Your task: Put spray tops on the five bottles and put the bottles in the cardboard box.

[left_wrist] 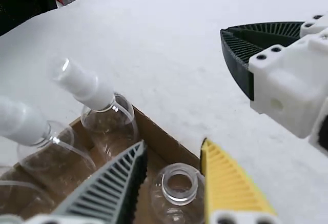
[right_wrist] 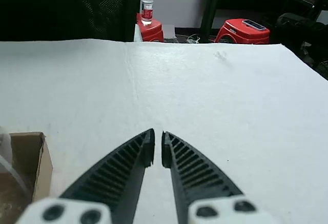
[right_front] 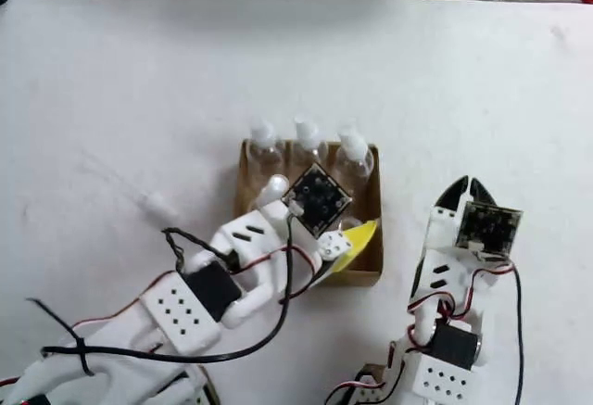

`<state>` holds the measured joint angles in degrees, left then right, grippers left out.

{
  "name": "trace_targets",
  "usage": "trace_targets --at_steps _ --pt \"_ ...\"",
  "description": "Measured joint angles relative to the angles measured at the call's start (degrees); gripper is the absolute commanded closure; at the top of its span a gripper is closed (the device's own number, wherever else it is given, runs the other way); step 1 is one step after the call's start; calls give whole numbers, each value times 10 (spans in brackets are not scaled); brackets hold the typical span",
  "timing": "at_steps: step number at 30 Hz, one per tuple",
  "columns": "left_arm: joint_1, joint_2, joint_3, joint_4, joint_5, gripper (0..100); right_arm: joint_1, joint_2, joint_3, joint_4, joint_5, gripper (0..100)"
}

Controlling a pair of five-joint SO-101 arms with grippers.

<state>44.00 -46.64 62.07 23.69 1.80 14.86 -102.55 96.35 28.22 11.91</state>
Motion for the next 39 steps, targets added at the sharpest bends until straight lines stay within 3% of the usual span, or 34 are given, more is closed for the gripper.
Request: trace_targets --at_steps 5,10,15,18,22,27,30,35,39 --pt "0 -20 -70 91 -23 837 -8 1 0 4 15 981" --pt "0 -128 -142 215 -31 838 -10 1 0 4 16 981" --pt "-47 -260 -176 305 -120 897 -10 1 0 4 16 981" --pt "-129 -310 -200 367 -156 924 -9 1 0 4 16 981" --pt "-290 -312 -245 444 -188 924 -10 1 0 4 16 981" --pt "-462 -314 -280 491 -271 928 -10 1 0 7 16 981" --pt "-544 -314 -280 489 -353 925 -10 1 0 13 16 981" --pt "-696 -257 -225 394 -485 924 -10 1 0 13 16 981" --pt "-706 -156 -158 352 -621 928 -10 1 0 13 16 981"
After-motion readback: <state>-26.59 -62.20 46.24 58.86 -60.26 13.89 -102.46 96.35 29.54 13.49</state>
